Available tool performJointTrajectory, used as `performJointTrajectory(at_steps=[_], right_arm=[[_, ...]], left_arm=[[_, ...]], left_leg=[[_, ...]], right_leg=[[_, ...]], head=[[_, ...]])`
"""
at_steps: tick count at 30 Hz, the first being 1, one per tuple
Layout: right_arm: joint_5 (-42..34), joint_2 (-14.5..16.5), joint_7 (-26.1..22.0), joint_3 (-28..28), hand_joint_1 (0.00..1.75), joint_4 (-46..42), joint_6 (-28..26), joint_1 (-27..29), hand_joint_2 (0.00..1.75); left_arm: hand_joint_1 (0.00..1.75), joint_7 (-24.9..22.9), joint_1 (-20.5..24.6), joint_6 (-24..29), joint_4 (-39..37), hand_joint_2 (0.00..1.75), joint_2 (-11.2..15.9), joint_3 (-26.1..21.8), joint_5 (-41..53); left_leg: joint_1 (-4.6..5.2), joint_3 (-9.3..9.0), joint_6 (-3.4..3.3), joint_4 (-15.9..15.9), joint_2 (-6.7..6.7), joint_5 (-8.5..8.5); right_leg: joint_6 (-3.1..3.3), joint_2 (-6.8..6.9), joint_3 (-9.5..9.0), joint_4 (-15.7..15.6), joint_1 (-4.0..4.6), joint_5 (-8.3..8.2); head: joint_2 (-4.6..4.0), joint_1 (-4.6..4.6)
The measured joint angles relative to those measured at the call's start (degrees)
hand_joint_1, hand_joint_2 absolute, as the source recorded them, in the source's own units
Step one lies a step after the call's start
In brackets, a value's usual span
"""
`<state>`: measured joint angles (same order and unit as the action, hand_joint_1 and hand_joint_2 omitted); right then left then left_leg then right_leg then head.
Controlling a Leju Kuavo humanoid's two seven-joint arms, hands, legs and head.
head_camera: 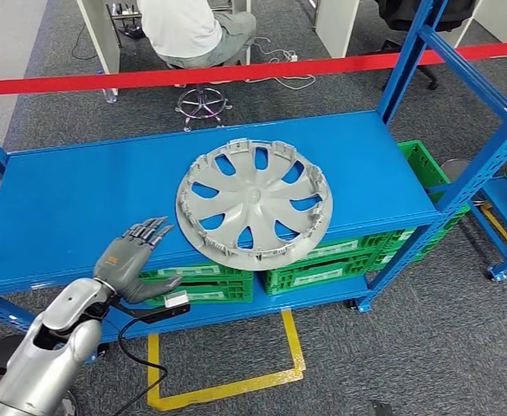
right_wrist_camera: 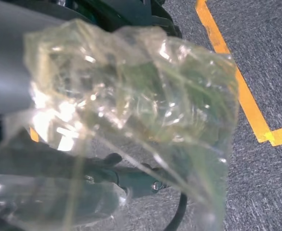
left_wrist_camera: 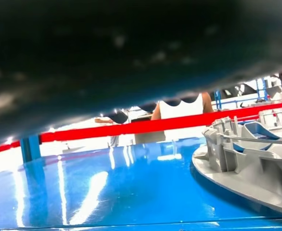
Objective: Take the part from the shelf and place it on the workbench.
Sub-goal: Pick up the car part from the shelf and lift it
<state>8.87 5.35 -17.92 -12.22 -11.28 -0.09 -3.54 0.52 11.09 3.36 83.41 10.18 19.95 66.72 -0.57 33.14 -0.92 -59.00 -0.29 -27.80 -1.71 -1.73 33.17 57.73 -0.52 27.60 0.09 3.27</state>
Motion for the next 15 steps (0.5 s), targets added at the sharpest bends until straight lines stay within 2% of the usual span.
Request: performJointTrajectory(at_steps=[10, 13, 15], right_arm=[[0.2, 0.0, 0.2, 0.0, 0.00, 0.0, 0.0, 0.0, 0.00], [0.3, 0.1, 0.3, 0.0, 0.00, 0.0, 0.0, 0.0, 0.00], [0.3, 0.1, 0.3, 0.0, 0.00, 0.0, -0.1, 0.0, 0.00]], left_arm=[[0.00, 0.1, 0.0, 1.6, 0.0, 0.00, -0.2, 0.9, 1.4], [0.00, 0.1, 0.0, 2.0, 0.2, 0.00, -0.4, 1.1, 1.9], [0.00, 0.1, 0.0, 2.4, 0.4, 0.00, -0.7, 1.2, 2.2]], left_leg=[[0.50, 0.02, -0.19, -0.1, -0.01, -0.06], [0.50, -0.12, -0.68, 0.2, 0.21, 0.18], [0.12, -0.44, -1.21, 0.9, 0.76, 0.50]], right_leg=[[-0.31, 0.00, -0.02, -0.1, -0.42, -0.15], [-0.74, -0.17, 0.06, -0.3, -0.62, -0.21], [-1.04, 0.14, 1.08, 1.5, -0.54, 1.03]], head=[[0.00, 0.01], [0.00, 0.03], [0.00, -0.21]])
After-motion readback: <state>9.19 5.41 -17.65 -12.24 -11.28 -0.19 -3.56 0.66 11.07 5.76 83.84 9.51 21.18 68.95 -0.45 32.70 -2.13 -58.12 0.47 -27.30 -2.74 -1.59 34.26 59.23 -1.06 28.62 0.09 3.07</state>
